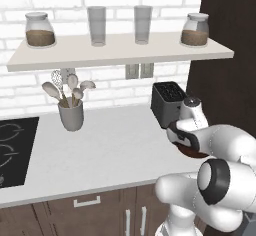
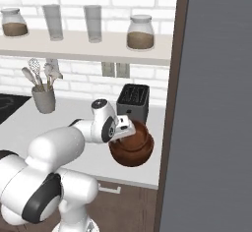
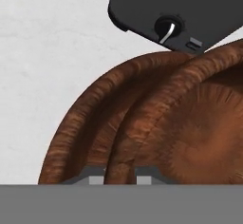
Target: Pick up the bowls on the counter and stack them on top of one another in the open cabinet. Place the smaller bowl on top of the larger bowl.
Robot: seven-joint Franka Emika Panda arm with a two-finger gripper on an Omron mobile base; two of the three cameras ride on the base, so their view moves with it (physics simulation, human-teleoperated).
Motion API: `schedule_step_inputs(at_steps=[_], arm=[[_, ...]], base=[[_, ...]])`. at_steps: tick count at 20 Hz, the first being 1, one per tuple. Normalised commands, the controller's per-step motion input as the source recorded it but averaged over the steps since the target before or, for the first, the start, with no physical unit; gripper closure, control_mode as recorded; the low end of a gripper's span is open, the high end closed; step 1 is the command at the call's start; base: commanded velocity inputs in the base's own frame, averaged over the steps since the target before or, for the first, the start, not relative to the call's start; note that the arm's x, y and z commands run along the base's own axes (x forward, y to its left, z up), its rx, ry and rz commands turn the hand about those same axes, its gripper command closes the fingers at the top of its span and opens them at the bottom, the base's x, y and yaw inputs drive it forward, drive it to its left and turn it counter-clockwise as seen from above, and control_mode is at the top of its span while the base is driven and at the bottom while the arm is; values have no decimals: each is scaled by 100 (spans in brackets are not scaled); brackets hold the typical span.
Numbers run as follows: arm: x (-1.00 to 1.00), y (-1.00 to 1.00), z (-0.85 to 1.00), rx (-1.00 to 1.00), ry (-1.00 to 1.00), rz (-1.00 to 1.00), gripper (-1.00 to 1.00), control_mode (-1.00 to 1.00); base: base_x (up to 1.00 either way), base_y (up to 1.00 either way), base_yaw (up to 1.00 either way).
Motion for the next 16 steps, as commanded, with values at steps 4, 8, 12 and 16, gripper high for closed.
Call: schedule_step_inputs(at_steps=[4,8,12,16], arm=[[0,0,-6,0,7,0,100,-100],[0,-2,-4,2,7,0,-100,-100],[0,-4,0,1,1,0,-100,-100],[-10,-3,9,0,0,0,-100,-100]], base=[[0,0,0],[0,0,0],[0,0,0],[0,0,0]])
